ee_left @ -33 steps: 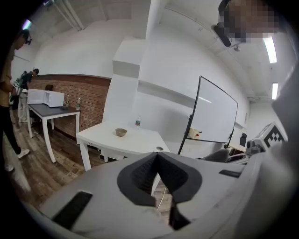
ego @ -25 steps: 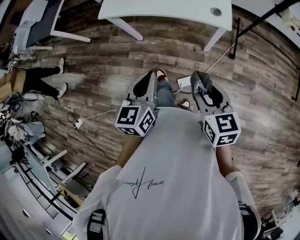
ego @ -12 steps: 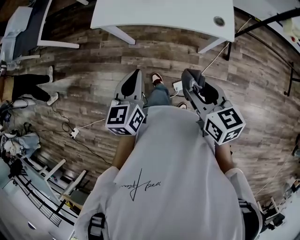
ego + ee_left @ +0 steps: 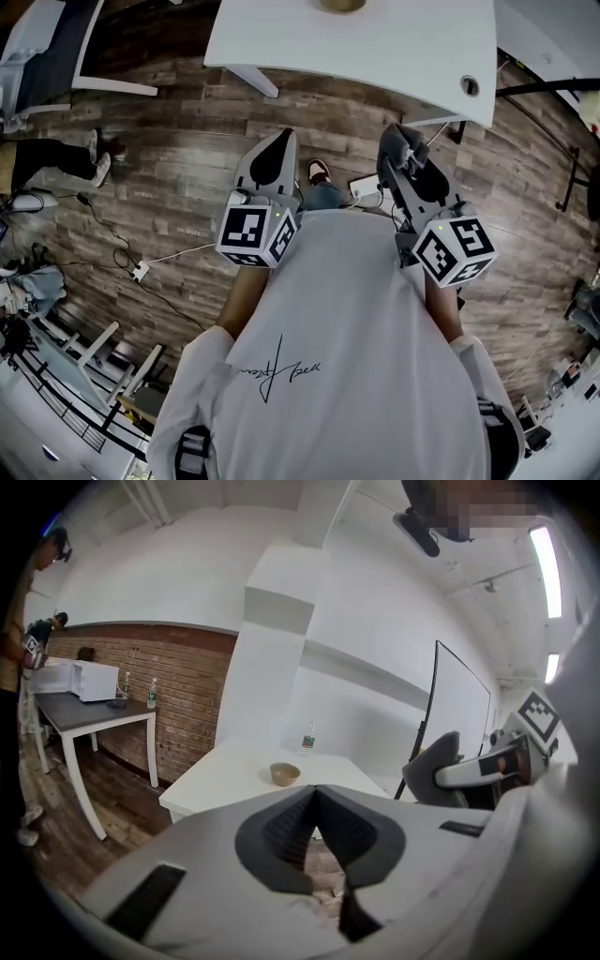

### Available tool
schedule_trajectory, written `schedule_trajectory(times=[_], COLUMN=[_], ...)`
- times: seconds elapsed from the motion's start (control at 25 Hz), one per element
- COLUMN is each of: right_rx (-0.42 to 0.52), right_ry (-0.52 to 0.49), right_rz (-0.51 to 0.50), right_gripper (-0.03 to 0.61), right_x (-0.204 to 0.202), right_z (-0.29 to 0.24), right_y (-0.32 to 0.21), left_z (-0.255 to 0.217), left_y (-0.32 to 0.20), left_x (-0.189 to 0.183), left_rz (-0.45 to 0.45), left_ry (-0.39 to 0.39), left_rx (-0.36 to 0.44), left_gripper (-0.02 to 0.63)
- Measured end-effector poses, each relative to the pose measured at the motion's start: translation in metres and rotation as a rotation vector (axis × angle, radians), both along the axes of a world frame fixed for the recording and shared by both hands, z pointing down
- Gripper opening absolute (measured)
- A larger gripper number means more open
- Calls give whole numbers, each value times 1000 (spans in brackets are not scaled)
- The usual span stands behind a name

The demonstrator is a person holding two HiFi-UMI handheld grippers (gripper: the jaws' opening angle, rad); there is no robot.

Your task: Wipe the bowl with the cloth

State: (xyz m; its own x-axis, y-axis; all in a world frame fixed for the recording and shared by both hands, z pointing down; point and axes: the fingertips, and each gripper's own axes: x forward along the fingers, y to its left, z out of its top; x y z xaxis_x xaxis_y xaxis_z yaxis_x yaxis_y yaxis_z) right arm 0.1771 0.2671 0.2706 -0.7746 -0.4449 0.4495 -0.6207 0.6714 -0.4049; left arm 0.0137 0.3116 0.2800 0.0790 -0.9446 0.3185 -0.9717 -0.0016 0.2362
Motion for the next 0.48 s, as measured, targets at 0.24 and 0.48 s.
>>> schedule_trajectory(times=[0.24,0.48], right_rx=[-24,19], right_ry=[-46,35], right_rz=[-1,-49], right_gripper=[179,179], right_x=[-40,-56], right_z=[-13,-5], right_y=[-10,-14], left_z=[9,10], left_y=[-8,-3], left_x=[-36,-63], left_rz=[-20,-163], left_ry=[31,100], left_rx=[8,54], left_gripper=[15,15])
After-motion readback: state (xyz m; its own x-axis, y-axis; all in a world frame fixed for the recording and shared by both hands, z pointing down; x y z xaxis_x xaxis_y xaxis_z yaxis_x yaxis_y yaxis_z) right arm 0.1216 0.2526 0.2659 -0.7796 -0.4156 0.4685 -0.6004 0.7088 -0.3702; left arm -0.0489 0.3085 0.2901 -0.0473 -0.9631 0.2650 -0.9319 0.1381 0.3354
